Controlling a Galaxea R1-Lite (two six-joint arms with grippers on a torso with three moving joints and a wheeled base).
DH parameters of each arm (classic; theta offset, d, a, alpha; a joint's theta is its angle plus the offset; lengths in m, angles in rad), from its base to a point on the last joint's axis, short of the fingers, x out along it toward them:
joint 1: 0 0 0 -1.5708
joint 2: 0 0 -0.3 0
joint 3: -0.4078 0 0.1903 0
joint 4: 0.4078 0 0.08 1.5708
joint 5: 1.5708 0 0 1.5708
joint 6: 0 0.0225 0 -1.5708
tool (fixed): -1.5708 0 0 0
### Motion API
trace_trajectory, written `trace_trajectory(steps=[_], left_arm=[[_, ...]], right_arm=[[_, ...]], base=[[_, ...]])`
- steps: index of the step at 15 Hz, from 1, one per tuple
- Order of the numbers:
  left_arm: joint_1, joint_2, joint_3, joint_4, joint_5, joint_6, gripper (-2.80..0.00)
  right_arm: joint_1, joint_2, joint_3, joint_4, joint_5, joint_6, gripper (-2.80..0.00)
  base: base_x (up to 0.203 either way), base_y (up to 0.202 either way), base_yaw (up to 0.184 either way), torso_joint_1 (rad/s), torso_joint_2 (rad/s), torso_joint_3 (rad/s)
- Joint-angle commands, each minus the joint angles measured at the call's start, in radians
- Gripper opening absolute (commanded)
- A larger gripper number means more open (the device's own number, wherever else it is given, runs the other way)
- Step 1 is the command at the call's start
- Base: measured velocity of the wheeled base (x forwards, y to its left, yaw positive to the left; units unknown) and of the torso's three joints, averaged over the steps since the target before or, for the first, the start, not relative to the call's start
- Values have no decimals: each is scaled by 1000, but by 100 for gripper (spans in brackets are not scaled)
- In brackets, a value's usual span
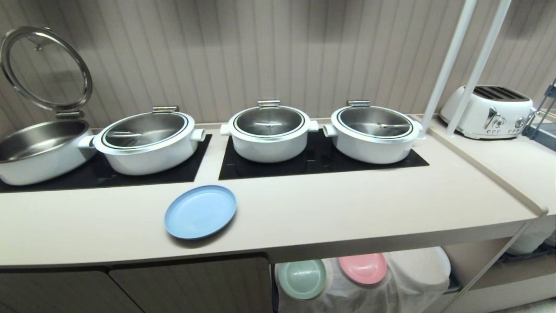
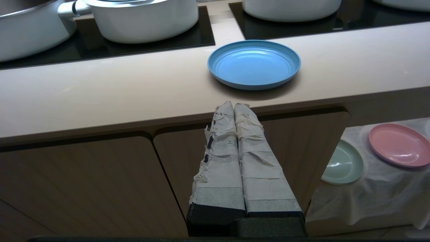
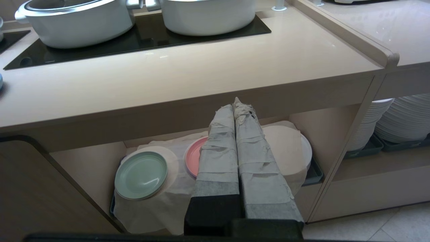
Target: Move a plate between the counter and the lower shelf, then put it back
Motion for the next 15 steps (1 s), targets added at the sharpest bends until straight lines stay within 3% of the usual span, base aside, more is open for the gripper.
trace_trajectory(steps=[1, 15], left_arm=[[0, 2, 0, 0, 0, 0, -280], [0, 2, 0, 0, 0, -1, -280]], right_arm=[[0, 0, 0, -1, -1, 0, -280], [0, 0, 0, -1, -1, 0, -280]], base=[[0, 0, 0, 0, 0, 0], [0, 0, 0, 0, 0, 0]])
